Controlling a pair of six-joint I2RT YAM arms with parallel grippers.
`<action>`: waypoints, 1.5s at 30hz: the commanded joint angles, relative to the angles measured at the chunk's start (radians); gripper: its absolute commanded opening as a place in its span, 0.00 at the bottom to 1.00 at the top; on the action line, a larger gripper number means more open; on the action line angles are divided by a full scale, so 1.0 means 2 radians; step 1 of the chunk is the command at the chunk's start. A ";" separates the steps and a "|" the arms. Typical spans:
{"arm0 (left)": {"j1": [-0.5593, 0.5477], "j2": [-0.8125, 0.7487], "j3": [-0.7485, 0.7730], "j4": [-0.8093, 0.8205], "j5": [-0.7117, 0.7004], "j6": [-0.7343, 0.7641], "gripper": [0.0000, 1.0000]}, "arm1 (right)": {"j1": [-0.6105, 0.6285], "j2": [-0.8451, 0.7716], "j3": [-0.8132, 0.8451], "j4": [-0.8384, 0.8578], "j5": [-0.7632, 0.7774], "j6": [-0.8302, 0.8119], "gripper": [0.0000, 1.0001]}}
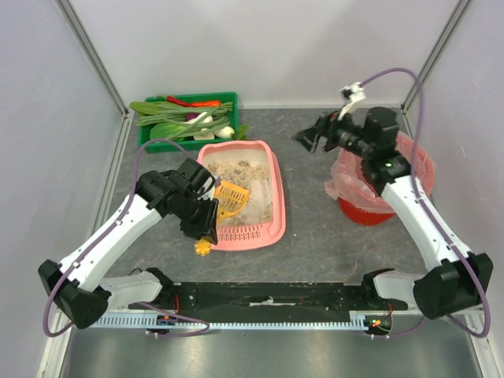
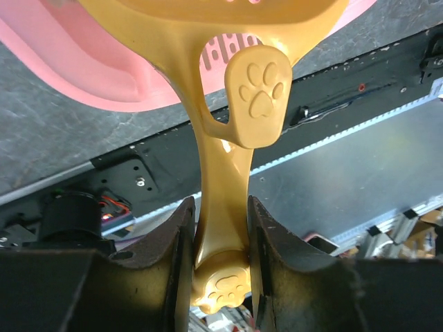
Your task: Clean the litter box
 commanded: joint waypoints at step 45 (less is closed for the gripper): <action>0.051 0.232 0.082 -0.103 0.088 -0.076 0.02 | -0.088 0.074 0.112 -0.261 0.234 -0.065 0.96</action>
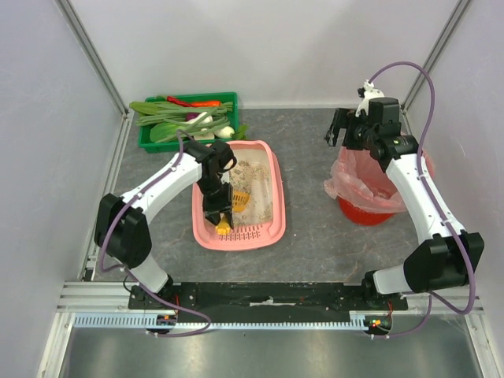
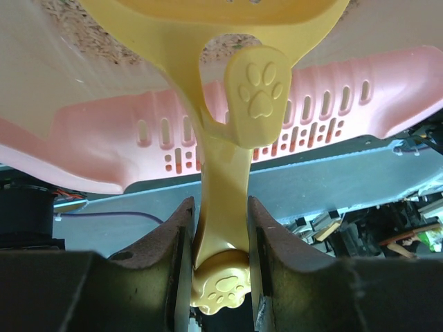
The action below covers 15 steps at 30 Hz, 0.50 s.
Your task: Clean the litter box
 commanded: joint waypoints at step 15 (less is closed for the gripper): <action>0.008 0.037 0.017 -0.101 0.039 0.009 0.02 | -0.002 0.009 0.010 -0.028 0.041 -0.040 0.96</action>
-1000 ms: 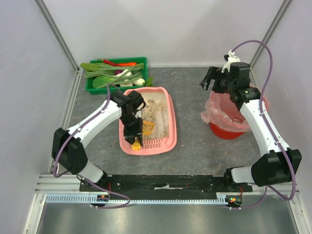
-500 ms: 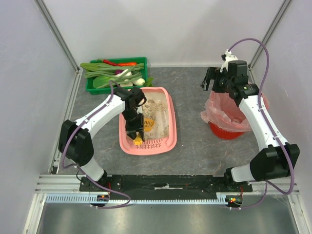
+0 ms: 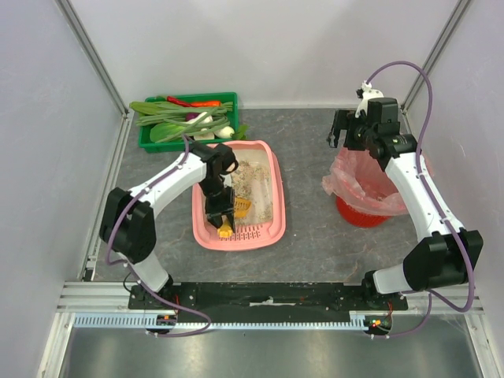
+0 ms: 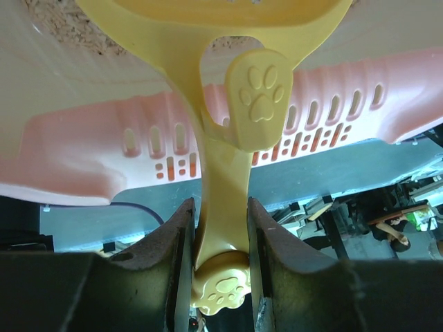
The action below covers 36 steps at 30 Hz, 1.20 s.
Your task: Clean the litter box
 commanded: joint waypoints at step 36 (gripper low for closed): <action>0.005 0.098 0.103 -0.022 -0.170 0.102 0.02 | -0.003 0.003 -0.003 0.011 0.087 0.036 0.95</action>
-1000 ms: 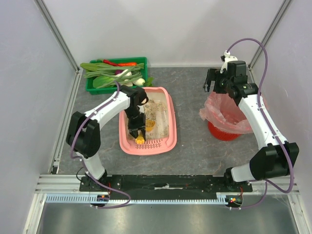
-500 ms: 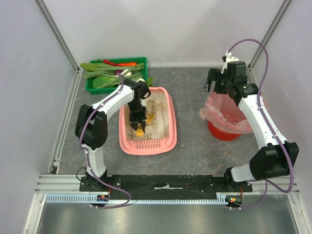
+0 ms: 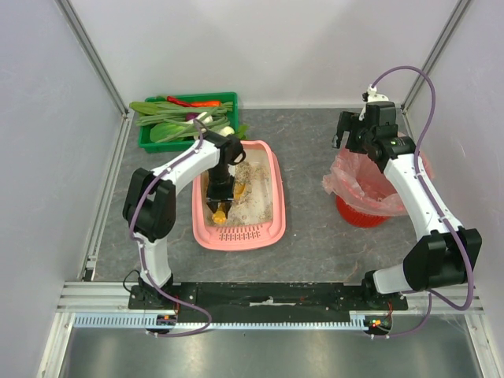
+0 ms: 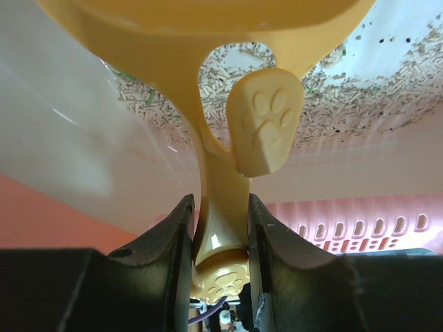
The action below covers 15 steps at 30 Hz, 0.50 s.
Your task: Clean the litter box
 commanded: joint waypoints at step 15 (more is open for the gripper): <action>-0.028 0.028 0.069 0.007 -0.035 0.045 0.02 | -0.003 0.017 0.033 0.012 0.014 0.012 0.95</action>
